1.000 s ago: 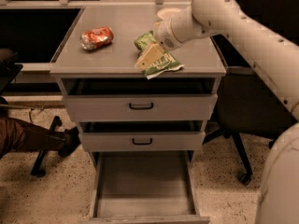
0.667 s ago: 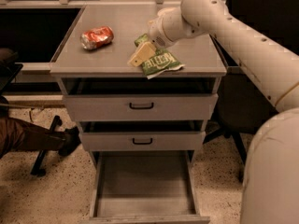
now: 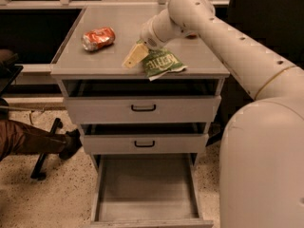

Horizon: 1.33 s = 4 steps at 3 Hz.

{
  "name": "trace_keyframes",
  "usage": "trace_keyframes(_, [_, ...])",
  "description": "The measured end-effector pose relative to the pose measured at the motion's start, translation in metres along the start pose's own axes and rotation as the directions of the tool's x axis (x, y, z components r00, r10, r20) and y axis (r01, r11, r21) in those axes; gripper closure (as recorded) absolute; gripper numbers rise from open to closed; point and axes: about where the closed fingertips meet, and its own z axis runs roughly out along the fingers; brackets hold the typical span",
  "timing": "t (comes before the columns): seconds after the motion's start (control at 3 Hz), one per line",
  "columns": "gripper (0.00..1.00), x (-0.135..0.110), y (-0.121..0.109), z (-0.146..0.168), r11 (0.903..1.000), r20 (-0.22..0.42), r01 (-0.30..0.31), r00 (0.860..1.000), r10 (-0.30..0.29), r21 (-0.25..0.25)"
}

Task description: Place green jalapeno chip bag into bottom drawer

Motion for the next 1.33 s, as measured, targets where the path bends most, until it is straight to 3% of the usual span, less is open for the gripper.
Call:
trace_keyframes(0.33, [0.19,0.0243,-0.0003,0.0002,0.9994,-0.062,-0.033,0.997,0.033,-0.001])
trace_keyframes(1.0, [0.65,0.0249,-0.0003,0.0005,0.9994,-0.064,-0.035,0.997,0.035,-0.002])
trace_keyframes(1.33, [0.88,0.0172,0.0086,0.0001,0.9996,-0.08,-0.006,0.997,0.003,-0.028])
